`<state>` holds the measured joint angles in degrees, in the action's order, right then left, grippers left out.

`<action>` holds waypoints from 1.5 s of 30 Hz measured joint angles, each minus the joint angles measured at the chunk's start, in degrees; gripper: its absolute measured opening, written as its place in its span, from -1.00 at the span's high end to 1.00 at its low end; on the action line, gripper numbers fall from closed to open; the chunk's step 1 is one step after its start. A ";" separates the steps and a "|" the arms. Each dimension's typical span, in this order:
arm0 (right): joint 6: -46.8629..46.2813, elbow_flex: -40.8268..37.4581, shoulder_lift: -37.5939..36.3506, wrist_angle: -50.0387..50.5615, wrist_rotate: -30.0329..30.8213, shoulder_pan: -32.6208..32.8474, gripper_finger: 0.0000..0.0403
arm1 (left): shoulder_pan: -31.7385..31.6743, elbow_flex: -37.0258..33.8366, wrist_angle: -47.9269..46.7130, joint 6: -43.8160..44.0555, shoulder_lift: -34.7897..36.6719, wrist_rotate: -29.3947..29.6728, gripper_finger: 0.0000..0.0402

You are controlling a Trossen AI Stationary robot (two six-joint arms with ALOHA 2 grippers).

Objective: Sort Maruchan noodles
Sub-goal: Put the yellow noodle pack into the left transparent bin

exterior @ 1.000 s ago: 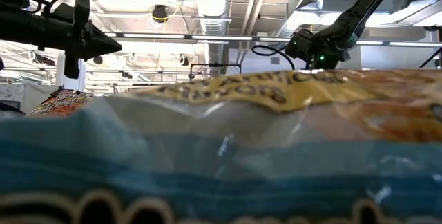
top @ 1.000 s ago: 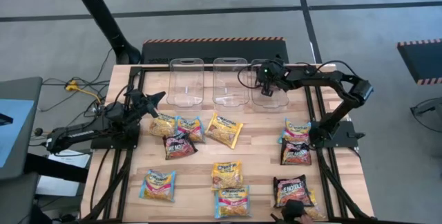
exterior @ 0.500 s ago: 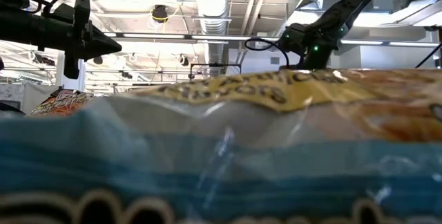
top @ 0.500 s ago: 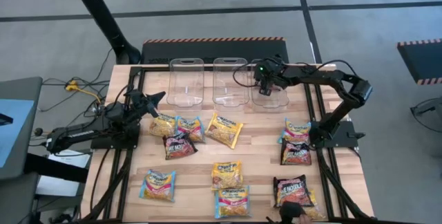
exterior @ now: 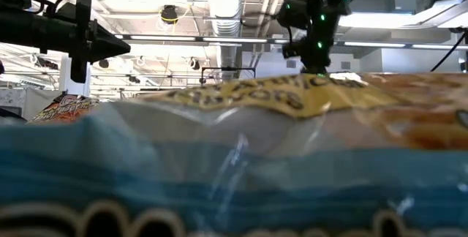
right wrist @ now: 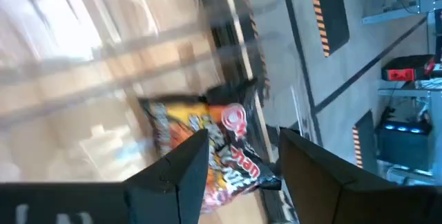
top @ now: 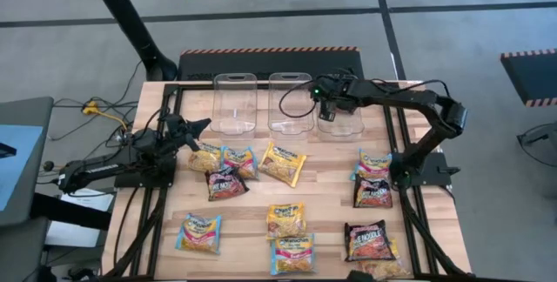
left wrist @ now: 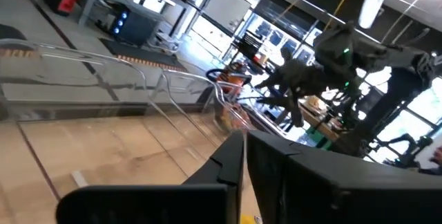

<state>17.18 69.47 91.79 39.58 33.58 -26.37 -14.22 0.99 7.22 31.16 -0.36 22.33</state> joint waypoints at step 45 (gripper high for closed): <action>-23.20 34.31 -0.02 4.89 -0.26 41.09 0.00 | 0.00 42.14 -21.57 -29.98 -41.00 -29.53 0.50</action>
<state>-6.02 103.79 91.77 44.47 33.32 14.72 -14.22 43.13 -14.35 1.17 -41.36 -7.20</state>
